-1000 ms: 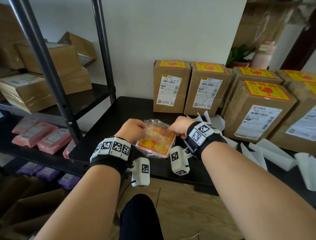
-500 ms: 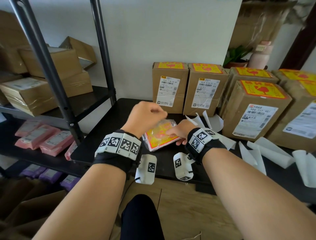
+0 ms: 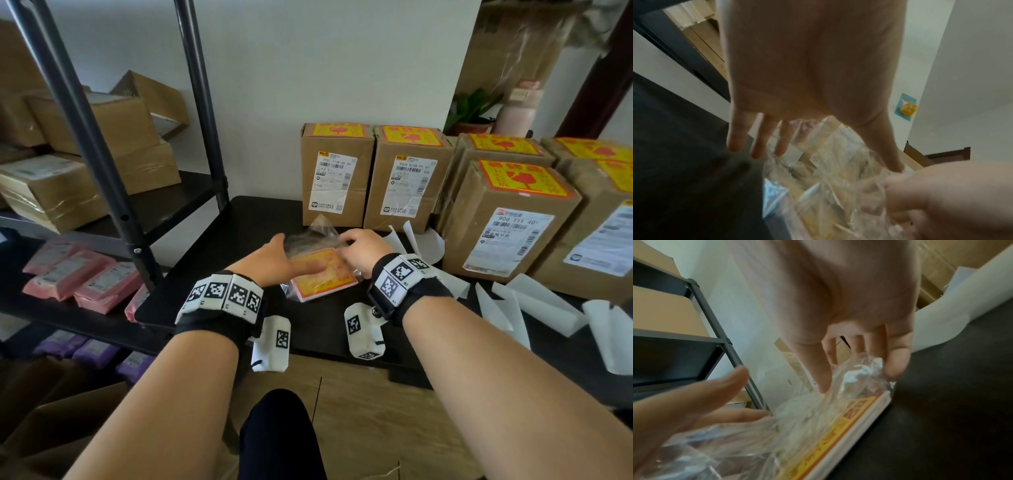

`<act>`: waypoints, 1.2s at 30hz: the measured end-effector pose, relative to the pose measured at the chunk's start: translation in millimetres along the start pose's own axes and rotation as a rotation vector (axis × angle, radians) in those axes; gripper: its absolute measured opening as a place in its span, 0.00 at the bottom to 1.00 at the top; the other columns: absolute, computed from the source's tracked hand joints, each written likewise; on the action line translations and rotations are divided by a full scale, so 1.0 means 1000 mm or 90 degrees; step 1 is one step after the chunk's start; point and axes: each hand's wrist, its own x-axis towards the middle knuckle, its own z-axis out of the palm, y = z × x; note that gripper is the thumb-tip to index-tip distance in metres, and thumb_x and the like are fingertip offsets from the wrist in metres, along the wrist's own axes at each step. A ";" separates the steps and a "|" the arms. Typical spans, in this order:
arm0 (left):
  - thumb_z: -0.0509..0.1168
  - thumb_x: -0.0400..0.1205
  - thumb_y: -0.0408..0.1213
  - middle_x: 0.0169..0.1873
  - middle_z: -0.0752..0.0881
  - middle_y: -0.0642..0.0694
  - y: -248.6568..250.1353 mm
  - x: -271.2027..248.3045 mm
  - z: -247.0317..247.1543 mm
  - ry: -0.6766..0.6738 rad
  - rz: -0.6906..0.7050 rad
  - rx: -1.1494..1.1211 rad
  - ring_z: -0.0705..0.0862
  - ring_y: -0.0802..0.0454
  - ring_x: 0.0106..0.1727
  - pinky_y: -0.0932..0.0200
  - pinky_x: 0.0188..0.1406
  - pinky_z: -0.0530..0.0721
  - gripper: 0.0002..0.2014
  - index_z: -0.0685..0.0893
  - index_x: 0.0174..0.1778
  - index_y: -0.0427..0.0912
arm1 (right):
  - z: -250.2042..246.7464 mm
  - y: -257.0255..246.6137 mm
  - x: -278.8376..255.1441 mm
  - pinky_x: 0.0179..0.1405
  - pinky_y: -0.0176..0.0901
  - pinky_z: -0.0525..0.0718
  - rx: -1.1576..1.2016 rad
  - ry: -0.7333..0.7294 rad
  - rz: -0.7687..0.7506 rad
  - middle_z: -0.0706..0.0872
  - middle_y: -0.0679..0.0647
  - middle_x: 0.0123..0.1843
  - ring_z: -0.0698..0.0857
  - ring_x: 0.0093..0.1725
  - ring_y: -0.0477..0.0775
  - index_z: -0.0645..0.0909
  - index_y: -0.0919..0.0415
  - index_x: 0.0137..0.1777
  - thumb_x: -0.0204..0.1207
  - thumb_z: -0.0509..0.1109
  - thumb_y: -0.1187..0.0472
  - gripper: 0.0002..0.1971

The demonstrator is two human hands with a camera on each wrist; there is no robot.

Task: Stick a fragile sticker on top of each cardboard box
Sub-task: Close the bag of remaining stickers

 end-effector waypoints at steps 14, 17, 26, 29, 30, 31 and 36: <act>0.75 0.74 0.50 0.48 0.91 0.46 0.000 -0.009 -0.009 -0.023 0.043 -0.197 0.89 0.52 0.52 0.50 0.63 0.83 0.17 0.89 0.52 0.42 | -0.003 0.001 0.004 0.40 0.45 0.77 0.088 0.064 0.044 0.82 0.55 0.32 0.82 0.38 0.59 0.80 0.61 0.34 0.82 0.60 0.57 0.16; 0.69 0.81 0.34 0.49 0.88 0.42 -0.002 -0.001 -0.005 0.025 0.034 -0.212 0.86 0.48 0.50 0.48 0.61 0.84 0.13 0.85 0.60 0.31 | -0.006 0.000 0.003 0.47 0.49 0.85 0.091 0.079 0.001 0.89 0.58 0.41 0.87 0.44 0.58 0.87 0.63 0.42 0.78 0.64 0.63 0.10; 0.63 0.84 0.32 0.48 0.89 0.34 0.007 0.023 -0.004 0.086 -0.020 -0.100 0.85 0.47 0.36 0.57 0.37 0.87 0.13 0.82 0.59 0.25 | 0.000 -0.004 0.027 0.45 0.50 0.85 0.069 0.070 0.030 0.86 0.59 0.37 0.86 0.38 0.59 0.81 0.66 0.42 0.84 0.62 0.52 0.18; 0.67 0.81 0.35 0.52 0.88 0.31 0.008 0.035 -0.002 0.090 -0.047 -0.028 0.89 0.40 0.45 0.57 0.40 0.88 0.16 0.83 0.57 0.26 | 0.003 0.002 0.038 0.29 0.42 0.76 0.013 0.077 0.067 0.85 0.56 0.36 0.85 0.37 0.58 0.82 0.68 0.46 0.82 0.66 0.51 0.17; 0.69 0.79 0.36 0.53 0.88 0.32 0.008 0.040 -0.001 0.097 -0.059 -0.014 0.89 0.38 0.50 0.54 0.46 0.89 0.18 0.82 0.59 0.26 | 0.003 0.002 0.039 0.27 0.40 0.72 -0.014 0.074 0.072 0.83 0.55 0.34 0.83 0.37 0.58 0.80 0.67 0.45 0.82 0.67 0.51 0.16; 0.70 0.79 0.38 0.55 0.87 0.33 0.009 0.044 0.001 0.100 -0.080 -0.016 0.88 0.38 0.54 0.50 0.52 0.88 0.21 0.79 0.63 0.27 | 0.003 0.002 0.040 0.28 0.40 0.72 -0.042 0.069 0.075 0.82 0.55 0.35 0.82 0.38 0.58 0.79 0.65 0.45 0.82 0.67 0.51 0.15; 0.66 0.82 0.37 0.62 0.77 0.38 0.016 0.057 0.003 0.195 -0.007 0.210 0.81 0.40 0.60 0.49 0.53 0.83 0.19 0.74 0.67 0.36 | 0.006 0.003 0.051 0.40 0.47 0.82 -0.086 0.050 0.109 0.88 0.62 0.56 0.88 0.50 0.62 0.76 0.70 0.64 0.81 0.69 0.59 0.17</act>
